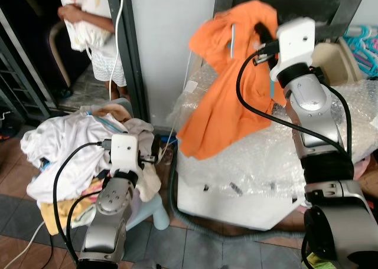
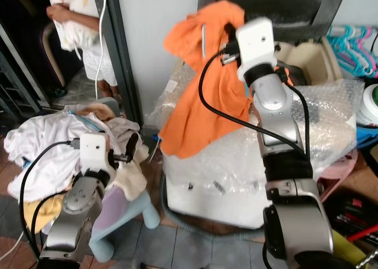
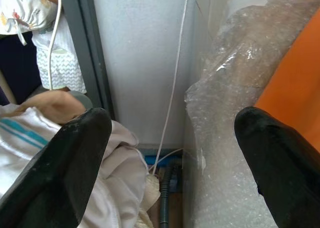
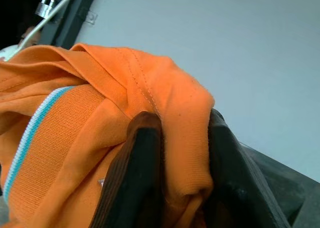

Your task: Clothes washing

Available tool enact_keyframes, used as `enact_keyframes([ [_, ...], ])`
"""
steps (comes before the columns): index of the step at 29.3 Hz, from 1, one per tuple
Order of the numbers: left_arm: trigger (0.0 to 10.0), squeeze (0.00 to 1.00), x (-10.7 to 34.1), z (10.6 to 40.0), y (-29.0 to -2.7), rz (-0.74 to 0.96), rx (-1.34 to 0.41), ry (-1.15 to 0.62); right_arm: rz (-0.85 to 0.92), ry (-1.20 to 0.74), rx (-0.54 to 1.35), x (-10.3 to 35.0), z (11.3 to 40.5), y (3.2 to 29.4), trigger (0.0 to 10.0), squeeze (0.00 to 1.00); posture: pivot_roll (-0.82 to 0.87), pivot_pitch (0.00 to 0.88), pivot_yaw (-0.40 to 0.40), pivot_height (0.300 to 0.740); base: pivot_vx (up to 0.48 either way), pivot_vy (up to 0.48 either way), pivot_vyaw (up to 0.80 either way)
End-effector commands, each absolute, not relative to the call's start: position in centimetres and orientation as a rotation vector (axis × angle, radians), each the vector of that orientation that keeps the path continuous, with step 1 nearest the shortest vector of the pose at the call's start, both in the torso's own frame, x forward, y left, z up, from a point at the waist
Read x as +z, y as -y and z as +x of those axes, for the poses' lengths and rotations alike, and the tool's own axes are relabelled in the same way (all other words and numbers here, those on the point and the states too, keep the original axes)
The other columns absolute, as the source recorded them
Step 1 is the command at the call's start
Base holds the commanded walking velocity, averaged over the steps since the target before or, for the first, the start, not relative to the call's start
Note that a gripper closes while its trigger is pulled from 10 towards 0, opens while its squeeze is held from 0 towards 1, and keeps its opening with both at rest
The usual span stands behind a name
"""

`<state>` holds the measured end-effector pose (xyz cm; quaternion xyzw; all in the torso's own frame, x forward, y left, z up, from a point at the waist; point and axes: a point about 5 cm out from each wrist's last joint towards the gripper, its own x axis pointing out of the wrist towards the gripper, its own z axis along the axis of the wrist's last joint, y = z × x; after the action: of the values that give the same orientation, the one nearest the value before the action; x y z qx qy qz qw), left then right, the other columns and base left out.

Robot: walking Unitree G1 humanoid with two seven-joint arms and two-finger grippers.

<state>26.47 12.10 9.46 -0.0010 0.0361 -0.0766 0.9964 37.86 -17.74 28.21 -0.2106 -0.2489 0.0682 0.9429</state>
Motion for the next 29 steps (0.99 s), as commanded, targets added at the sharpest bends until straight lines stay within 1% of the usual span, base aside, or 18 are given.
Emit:
enact_keyframes([
  [1, 10.0, 0.00, 9.4, 26.5, -11.3, -0.007, -0.177, -0.082, -0.456, 0.614, 0.028, 31.9, 37.9, 20.2, 10.0, 0.00, 0.00, 0.000, 0.012, 0.740, 0.000, 0.000, 0.00],
  [2, 10.0, 0.00, 9.4, 26.5, -11.2, -0.006, -0.181, -0.083, -0.463, 0.637, 0.001, 33.3, 38.1, 20.7, 10.0, 0.00, 0.00, 0.000, 0.011, 0.740, 0.000, 0.000, 0.00],
  [3, 10.0, 0.00, 9.4, 26.5, -11.2, -0.006, -0.181, -0.083, -0.463, 0.637, 0.001, 33.3, 38.1, 20.7, 10.0, 0.00, 0.00, 0.000, 0.011, 0.740, 0.000, 0.000, 0.00],
  [4, 10.0, 0.00, 9.5, 26.6, -11.1, -0.006, -0.185, -0.082, -0.479, 0.676, -0.049, 35.3, 38.2, 21.5, 10.0, 0.00, 0.00, 0.000, 0.009, 0.740, 0.000, 0.000, 0.00],
  [7, 10.0, 0.00, 9.5, 26.5, -11.1, -0.006, -0.183, -0.083, -0.477, 0.713, -0.111, 37.4, 38.1, 22.5, 10.0, 0.00, 0.00, 0.000, 0.004, 0.740, 0.000, 0.000, 0.00],
  [9, 10.0, 0.00, 9.5, 26.5, -11.1, -0.008, -0.175, -0.084, -0.485, 0.729, -0.163, 37.9, 38.1, 23.0, 10.0, 0.00, 0.01, 0.000, -0.002, 0.740, 0.000, 0.000, 0.00],
  [11, 10.0, 0.00, 9.5, 26.5, -11.1, -0.009, -0.170, -0.084, -0.453, 0.711, -0.181, 37.6, 38.3, 23.3, 10.0, 0.00, 0.01, 0.000, -0.009, 0.740, 0.000, 0.000, 0.00],
  [13, 10.0, 0.00, 9.4, 26.4, -11.2, -0.011, -0.160, -0.086, -0.448, 0.626, -0.099, 35.3, 39.2, 22.5, 10.0, 0.00, 0.01, 0.000, -0.013, 0.740, 0.000, 0.000, 0.00],
  [15, 10.0, 0.00, 9.4, 26.4, -11.2, -0.013, -0.155, -0.090, -0.444, 0.531, 0.044, 31.9, 39.9, 20.8, 10.0, 0.00, 0.01, 0.000, -0.014, 0.740, 0.000, 0.000, 0.00],
  [18, 10.0, 0.00, 9.4, 26.4, -11.2, -0.014, -0.154, -0.093, -0.424, 0.443, 0.199, 28.6, 40.1, 19.0, 10.0, 0.00, 0.01, 0.000, -0.013, 0.740, 0.000, 0.000, 0.00],
  [19, 10.0, 0.00, 9.3, 26.4, -11.2, -0.015, -0.154, -0.098, -0.422, 0.392, 0.284, 26.8, 39.9, 18.1, 10.0, 0.00, 0.01, 0.000, -0.012, 0.740, 0.000, 0.000, 0.00],
  [20, 10.0, 0.00, 9.3, 26.4, -11.2, -0.015, -0.154, -0.098, -0.422, 0.392, 0.284, 26.8, 39.9, 18.1, 10.0, 0.00, 0.01, 0.000, -0.012, 0.740, 0.000, 0.000, 0.00],
  [21, 10.0, 0.00, 9.2, 26.4, -11.2, -0.016, -0.154, -0.104, -0.418, 0.352, 0.358, 25.3, 39.5, 17.4, 10.0, 0.40, 0.01, 0.000, -0.011, 0.740, 0.000, 0.000, 0.00],
  [22, 10.0, 0.00, 9.2, 26.4, -11.1, -0.017, -0.156, -0.108, -0.407, 0.334, 0.387, 24.5, 39.3, 17.2, 10.0, 1.00, 0.00, 0.000, -0.011, 0.740, 0.000, 0.000, 0.00],
  [26, 10.0, 0.00, 9.1, 26.4, -11.1, -0.015, -0.160, -0.115, -0.377, 0.319, 0.393, 23.6, 38.8, 17.3, 10.0, 1.00, 0.00, 0.000, -0.011, 0.740, 0.000, 0.000, 0.00],
  [29, 10.0, 0.00, 9.0, 26.4, -11.1, -0.016, -0.154, -0.123, -0.407, 0.293, 0.270, 22.9, 38.6, 18.5, 10.0, 1.00, 0.00, 0.000, -0.016, 0.740, 0.000, 0.000, 0.00],
])
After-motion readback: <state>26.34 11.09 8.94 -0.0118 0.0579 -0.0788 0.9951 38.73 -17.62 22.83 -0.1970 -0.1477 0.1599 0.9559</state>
